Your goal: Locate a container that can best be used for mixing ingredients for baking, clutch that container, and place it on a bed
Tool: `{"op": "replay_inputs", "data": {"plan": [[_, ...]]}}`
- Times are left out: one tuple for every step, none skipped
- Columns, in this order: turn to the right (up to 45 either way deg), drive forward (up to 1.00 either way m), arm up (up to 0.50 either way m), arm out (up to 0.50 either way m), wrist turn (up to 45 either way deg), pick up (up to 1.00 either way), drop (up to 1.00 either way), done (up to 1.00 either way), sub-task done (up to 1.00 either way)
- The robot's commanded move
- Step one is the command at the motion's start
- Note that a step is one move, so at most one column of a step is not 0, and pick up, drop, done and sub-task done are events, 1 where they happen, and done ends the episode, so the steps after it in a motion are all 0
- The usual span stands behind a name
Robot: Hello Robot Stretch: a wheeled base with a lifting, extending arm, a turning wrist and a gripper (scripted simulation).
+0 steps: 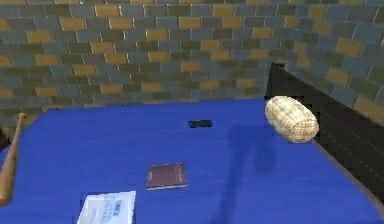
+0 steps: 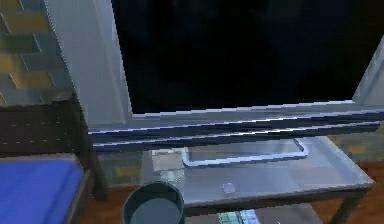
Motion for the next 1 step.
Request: {"op": "replay_inputs", "data": {"plan": [[12.0, 0.0, 0.0, 0.0, 0.0, 0.0, 0.0, 0.0, 0.0]]}}
